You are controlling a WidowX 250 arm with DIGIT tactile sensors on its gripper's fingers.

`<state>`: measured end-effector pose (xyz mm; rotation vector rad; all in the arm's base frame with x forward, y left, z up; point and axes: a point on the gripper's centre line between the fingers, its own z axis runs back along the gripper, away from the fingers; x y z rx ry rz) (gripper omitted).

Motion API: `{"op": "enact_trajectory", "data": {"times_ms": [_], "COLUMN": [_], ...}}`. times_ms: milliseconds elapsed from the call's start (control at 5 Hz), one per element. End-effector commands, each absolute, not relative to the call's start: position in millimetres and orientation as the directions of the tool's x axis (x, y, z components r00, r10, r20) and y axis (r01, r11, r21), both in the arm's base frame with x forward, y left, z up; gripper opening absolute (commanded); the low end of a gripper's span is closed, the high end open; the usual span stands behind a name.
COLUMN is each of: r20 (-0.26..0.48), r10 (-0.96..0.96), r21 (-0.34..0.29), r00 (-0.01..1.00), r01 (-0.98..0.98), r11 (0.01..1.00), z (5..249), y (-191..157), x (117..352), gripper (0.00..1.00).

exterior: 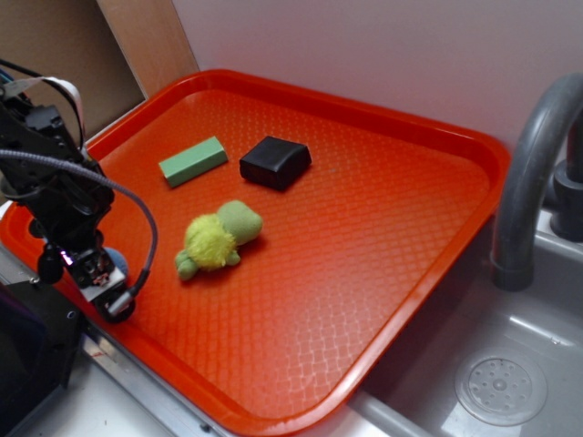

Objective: Grab the blue ball.

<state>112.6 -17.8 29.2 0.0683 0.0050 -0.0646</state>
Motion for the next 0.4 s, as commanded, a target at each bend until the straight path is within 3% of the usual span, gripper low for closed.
{"op": "enact_trajectory", "data": {"times_ms": [0,200], "r20": [0.053,0.080], "r10": [0.002,0.096], "r21": [0.212,0.161], "r00": [0.999,0.992], "r01": [-0.013,-0.108], "r11": [0.977,0.981], "z": [56,103], "y": [-10,3], "x": [128,145], "gripper": [0.00,0.00]}}
